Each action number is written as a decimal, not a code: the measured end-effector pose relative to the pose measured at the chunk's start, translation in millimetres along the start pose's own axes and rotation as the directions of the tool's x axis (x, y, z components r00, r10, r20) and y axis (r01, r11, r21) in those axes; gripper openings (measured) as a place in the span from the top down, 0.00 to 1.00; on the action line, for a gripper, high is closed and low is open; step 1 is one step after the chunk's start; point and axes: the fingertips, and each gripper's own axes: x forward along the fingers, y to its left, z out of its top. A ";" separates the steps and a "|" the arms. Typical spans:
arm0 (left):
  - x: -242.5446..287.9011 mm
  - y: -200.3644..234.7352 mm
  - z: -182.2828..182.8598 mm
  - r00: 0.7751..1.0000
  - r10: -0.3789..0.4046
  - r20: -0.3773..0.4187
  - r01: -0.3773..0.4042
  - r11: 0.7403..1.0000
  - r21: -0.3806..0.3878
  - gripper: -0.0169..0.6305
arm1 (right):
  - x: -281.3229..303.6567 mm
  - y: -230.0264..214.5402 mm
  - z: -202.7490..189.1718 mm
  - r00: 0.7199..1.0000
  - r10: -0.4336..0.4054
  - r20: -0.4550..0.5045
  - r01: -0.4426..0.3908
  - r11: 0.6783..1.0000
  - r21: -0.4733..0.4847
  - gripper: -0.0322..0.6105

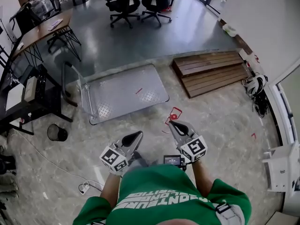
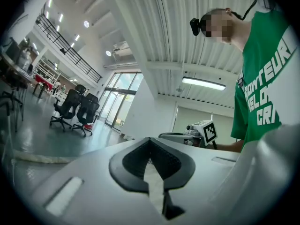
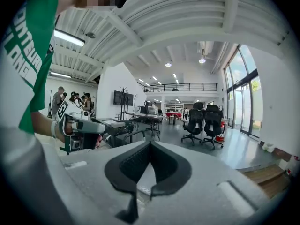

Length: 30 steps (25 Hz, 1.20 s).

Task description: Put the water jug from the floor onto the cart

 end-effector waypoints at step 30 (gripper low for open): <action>-30.2 129.1 42.4 0.987 0.137 0.085 -0.134 0.990 -0.038 0.95 | 136.9 -1.7 11.0 0.993 0.091 -0.072 -0.093 0.995 -0.032 0.96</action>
